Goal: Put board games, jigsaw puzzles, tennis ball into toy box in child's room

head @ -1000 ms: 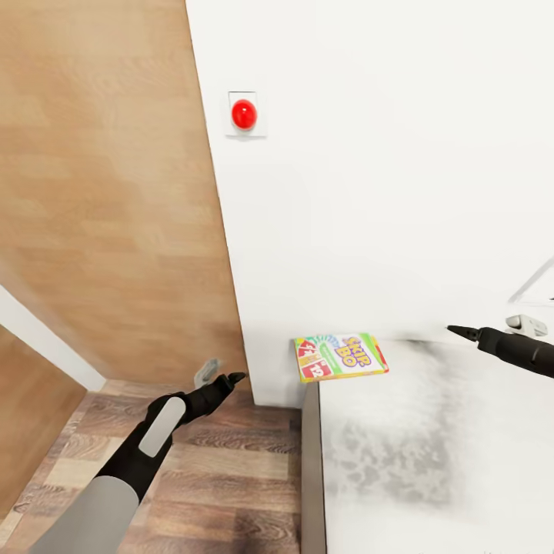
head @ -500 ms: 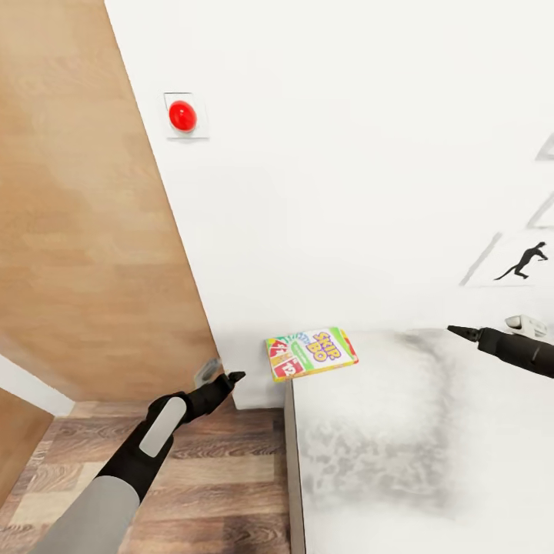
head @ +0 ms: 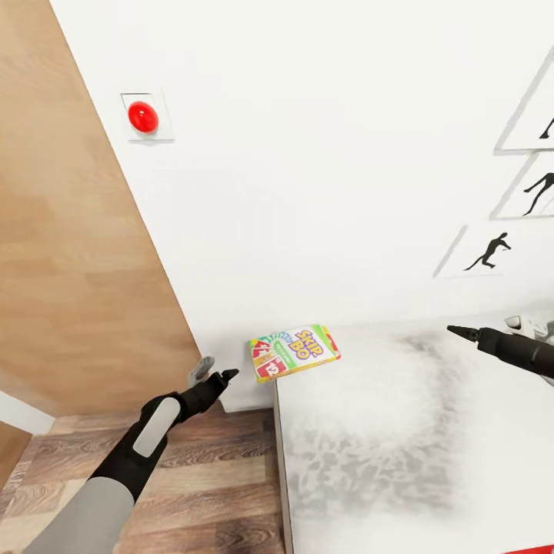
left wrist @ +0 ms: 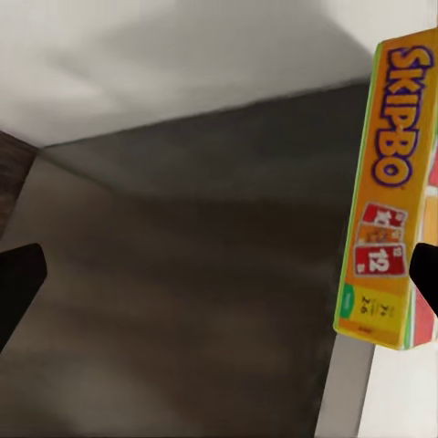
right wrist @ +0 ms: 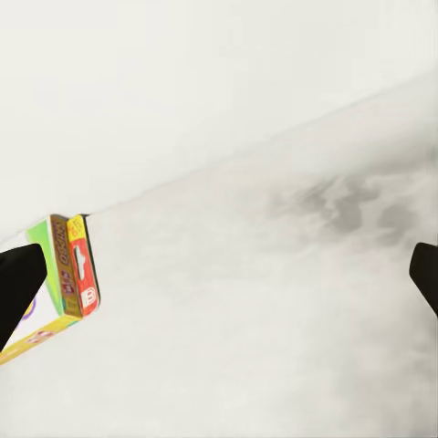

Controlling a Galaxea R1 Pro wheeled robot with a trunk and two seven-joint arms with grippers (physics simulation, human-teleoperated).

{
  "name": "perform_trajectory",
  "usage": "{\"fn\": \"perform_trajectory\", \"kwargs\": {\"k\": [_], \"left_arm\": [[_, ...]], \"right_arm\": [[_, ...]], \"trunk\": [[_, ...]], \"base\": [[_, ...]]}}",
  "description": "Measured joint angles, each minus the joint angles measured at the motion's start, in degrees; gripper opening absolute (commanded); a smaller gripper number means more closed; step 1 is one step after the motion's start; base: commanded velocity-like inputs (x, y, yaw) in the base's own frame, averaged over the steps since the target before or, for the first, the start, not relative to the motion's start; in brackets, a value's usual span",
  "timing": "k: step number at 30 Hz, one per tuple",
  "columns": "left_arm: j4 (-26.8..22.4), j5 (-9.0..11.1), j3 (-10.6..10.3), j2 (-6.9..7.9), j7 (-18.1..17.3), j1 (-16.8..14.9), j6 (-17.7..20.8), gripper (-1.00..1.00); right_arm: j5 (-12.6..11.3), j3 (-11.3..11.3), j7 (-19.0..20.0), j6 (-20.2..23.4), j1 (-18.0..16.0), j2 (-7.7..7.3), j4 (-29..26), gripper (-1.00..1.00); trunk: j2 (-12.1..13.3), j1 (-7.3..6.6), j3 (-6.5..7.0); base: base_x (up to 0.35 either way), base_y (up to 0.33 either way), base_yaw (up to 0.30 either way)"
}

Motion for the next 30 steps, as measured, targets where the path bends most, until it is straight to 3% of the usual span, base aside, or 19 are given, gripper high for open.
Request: {"fn": "perform_trajectory", "kwargs": {"k": [10, 16, 30], "left_arm": [[-0.05, -0.14, 0.99, 0.59, -0.68, 0.2, -0.1, 1.0], [0.13, -0.14, 1.05, 0.72, -2.97, -0.15, -0.11, 1.0], [0.74, -0.36, 1.05, 0.85, -14.21, -0.46, -0.14, 1.0]], "right_arm": [[0.07, 0.06, -0.01, 0.0, 0.0, 0.05, -0.01, 1.0], [0.07, 0.07, -0.01, 0.0, 0.0, 0.06, -0.06, 1.0], [0.07, 0.15, -0.01, 0.0, 1.05, 0.14, -1.45, 1.0]], "trunk": [[0.0, 0.0, 0.0], [0.0, 0.0, 0.0], [0.0, 0.0, 0.0]], "base": [[0.0, 0.0, -0.011], [0.0, 0.0, -0.002], [0.0, 0.0, 0.0]]}}
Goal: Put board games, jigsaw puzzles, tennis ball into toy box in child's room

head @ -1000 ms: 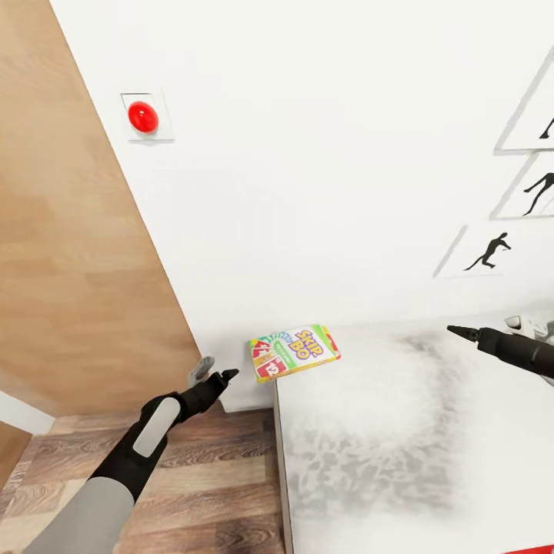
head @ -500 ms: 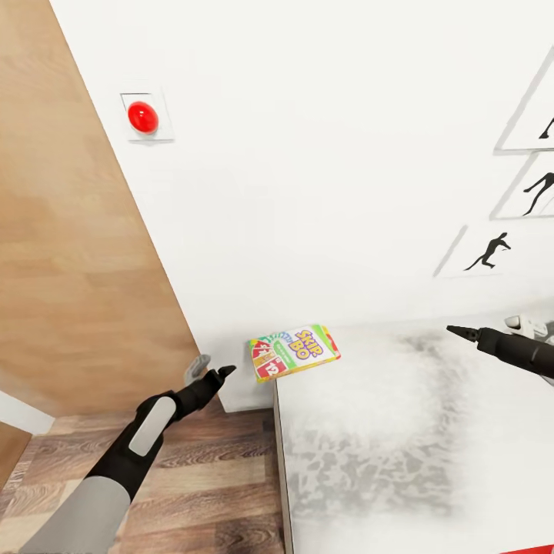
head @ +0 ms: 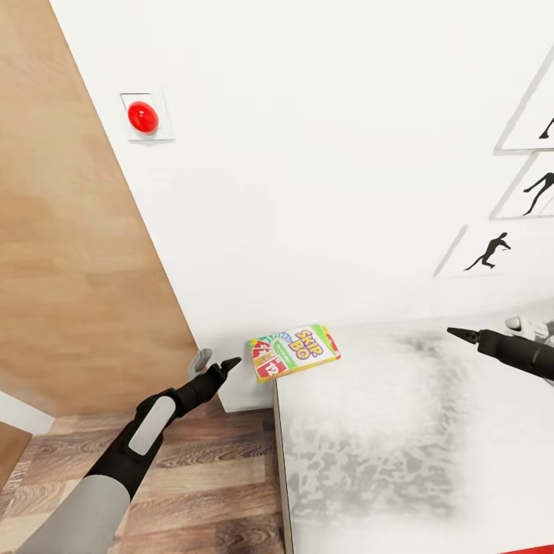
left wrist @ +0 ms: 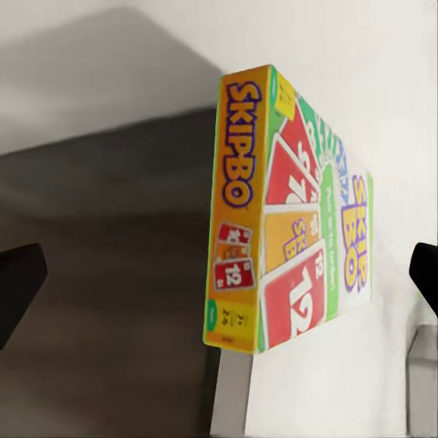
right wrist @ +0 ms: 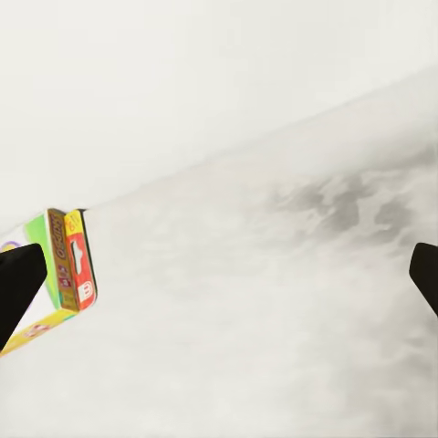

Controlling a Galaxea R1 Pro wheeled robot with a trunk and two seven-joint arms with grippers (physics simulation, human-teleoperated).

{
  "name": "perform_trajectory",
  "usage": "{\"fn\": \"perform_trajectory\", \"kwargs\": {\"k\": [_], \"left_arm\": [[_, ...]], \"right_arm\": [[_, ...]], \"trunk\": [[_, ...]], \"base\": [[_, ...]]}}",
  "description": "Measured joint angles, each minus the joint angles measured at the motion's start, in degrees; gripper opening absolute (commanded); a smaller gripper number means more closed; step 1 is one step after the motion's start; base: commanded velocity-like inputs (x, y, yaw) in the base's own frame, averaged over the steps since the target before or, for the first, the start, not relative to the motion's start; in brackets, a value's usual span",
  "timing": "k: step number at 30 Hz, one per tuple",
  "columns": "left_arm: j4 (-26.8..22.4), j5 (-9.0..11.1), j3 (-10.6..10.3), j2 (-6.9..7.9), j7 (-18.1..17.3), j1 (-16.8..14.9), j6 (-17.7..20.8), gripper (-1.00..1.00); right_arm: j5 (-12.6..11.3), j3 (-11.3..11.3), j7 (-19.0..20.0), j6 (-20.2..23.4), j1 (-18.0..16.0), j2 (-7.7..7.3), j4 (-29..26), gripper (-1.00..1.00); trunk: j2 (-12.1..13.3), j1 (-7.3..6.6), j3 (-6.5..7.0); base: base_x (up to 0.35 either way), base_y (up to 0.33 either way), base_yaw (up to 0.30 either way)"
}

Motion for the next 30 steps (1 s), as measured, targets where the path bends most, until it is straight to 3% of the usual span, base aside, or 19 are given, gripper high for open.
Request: {"fn": "perform_trajectory", "kwargs": {"k": [15, 30], "left_arm": [[6.2, 0.01, 0.07, 0.02, -6.57, -1.81, 0.08, 1.0], [7.34, 0.57, 0.09, 0.7, -7.83, -2.25, 0.72, 1.0]], "right_arm": [[-0.04, -0.05, 0.0, 0.0, 0.59, 0.04, -1.17, 1.0], [-0.06, -0.07, 0.0, 0.0, 0.7, 0.01, -1.35, 1.0]], "trunk": [[0.0, 0.0, -0.3], [0.0, 0.0, -1.56]], "base": [[0.0, 0.0, 0.0], [0.0, 0.0, 0.0]]}}
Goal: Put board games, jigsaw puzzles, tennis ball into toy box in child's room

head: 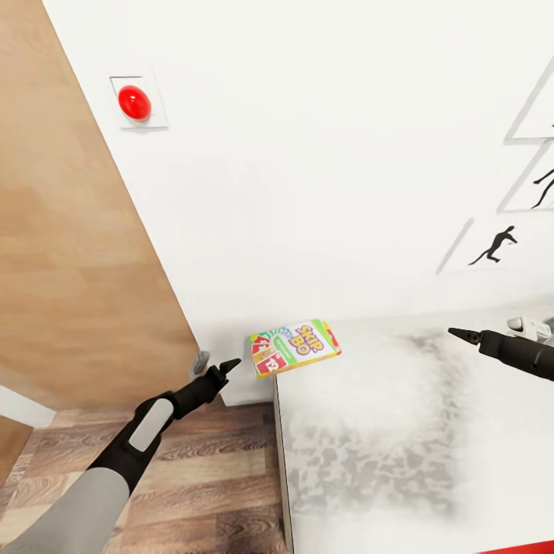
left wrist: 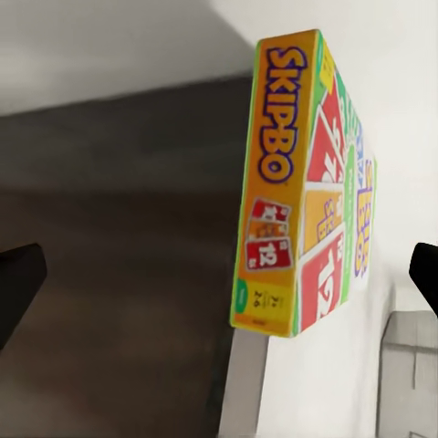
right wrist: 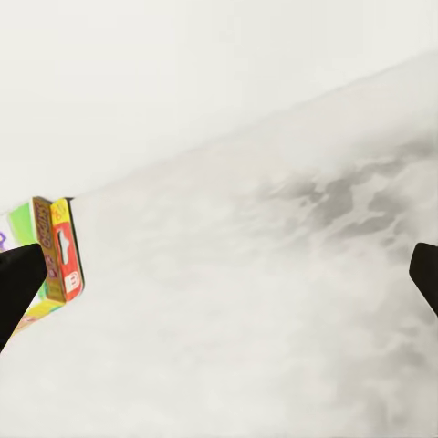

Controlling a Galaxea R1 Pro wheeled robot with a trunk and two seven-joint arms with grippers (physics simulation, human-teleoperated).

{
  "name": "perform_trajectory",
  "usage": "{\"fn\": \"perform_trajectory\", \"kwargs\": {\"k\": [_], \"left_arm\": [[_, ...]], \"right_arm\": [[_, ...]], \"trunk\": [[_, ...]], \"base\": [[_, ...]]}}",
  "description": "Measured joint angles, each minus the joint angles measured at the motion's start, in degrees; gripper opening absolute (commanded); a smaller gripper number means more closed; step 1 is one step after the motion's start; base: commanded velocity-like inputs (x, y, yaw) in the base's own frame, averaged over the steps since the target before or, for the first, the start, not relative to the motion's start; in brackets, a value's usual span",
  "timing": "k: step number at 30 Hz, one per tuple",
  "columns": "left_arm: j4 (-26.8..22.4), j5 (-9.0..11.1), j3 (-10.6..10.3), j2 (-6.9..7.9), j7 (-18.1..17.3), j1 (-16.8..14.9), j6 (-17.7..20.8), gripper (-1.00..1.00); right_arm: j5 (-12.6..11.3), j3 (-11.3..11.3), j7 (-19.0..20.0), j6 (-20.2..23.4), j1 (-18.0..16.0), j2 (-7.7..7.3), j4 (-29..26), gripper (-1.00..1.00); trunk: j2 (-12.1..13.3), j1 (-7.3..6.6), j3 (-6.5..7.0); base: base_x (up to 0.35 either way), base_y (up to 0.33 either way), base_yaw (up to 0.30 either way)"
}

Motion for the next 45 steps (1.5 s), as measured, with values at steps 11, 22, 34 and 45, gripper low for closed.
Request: {"fn": "perform_trajectory", "kwargs": {"k": [11, 22, 34, 45], "left_arm": [[-0.01, 0.16, 0.0, 0.53, -1.83, -0.31, 0.1, 1.0], [-0.12, 0.2, 0.0, 0.62, -2.16, -0.84, 0.35, 1.0], [0.13, 0.09, -0.03, 0.38, -2.13, -3.08, 0.87, 1.0], [0.2, 0.21, -0.04, 0.29, -2.57, -3.69, 1.2, 1.0]], "right_arm": [[-0.01, 0.0, 0.0, 0.0, 0.01, 0.0, -0.22, 1.0], [0.05, -0.18, 0.0, 0.0, 0.01, -0.08, -0.43, 1.0], [0.06, -0.24, -0.03, 0.0, 0.01, -0.07, -0.46, 1.0], [0.07, -0.19, -0.04, 0.0, 0.01, -0.01, -0.46, 1.0]], "trunk": [[0.0, 0.0, -1.02], [0.0, 0.0, -2.05], [0.0, 0.0, -3.18], [0.0, 0.0, -4.21]], "base": [[0.0, 0.0, 0.0], [0.0, 0.0, 0.0], [0.0, 0.0, 0.0], [0.0, 0.0, 0.0]]}}
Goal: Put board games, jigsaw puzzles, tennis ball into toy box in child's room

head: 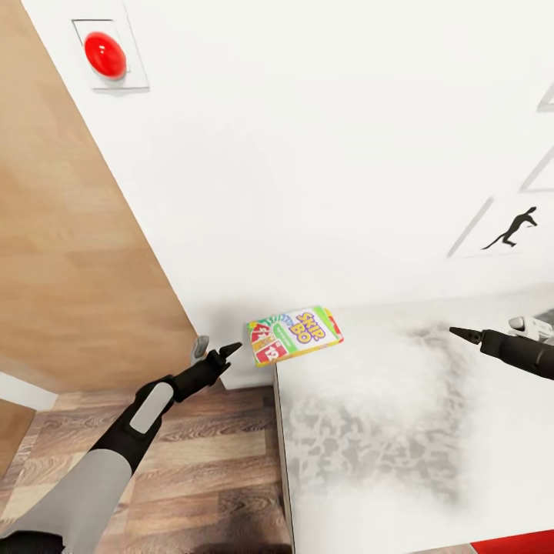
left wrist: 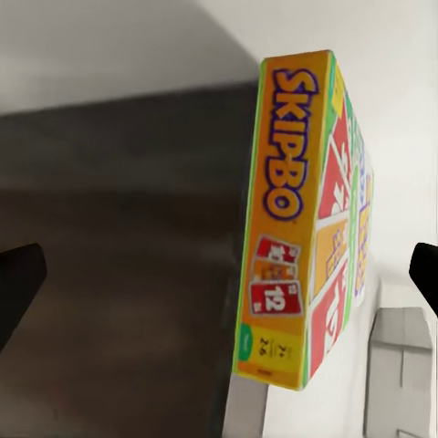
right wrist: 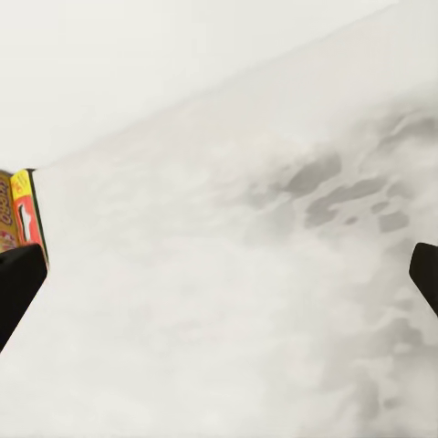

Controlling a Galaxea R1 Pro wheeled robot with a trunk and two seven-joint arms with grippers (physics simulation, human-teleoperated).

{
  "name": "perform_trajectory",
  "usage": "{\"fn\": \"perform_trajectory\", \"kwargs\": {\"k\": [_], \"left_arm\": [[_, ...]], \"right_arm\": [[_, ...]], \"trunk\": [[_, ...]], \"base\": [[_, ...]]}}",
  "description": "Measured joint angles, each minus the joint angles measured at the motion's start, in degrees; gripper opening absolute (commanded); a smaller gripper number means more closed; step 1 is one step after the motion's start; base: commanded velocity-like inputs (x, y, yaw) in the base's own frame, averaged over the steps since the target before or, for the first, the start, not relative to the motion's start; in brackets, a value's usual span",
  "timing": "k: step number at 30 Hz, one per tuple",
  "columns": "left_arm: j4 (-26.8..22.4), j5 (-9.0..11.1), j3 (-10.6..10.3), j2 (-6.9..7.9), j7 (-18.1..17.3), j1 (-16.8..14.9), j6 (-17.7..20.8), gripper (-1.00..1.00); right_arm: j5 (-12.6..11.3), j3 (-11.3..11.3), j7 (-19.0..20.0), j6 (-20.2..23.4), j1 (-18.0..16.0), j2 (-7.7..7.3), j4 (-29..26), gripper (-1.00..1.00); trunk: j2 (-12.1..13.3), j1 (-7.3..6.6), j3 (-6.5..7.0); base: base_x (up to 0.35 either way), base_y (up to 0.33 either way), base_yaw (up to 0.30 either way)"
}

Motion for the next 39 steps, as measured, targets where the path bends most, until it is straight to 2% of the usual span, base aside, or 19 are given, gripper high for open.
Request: {"fn": "perform_trajectory", "kwargs": {"k": [28, 39], "left_arm": [[0.01, -0.2, -0.03, 0.2, -3.47, -0.22, 0.09, 1.0], [0.01, -0.17, -0.03, 0.24, -5.0, -0.24, 0.07, 1.0]], "right_arm": [[0.0, -0.09, -0.02, 0.0, 0.0, -0.08, 0.0, 1.0], [-0.04, -0.22, 0.01, 0.0, 0.11, -0.15, -1.31, 1.0]], "trunk": [[0.0, 0.0, -2.59], [-0.01, 0.0, -2.96]], "base": [[0.0, 0.0, 0.0], [0.0, 0.0, 0.0]]}}
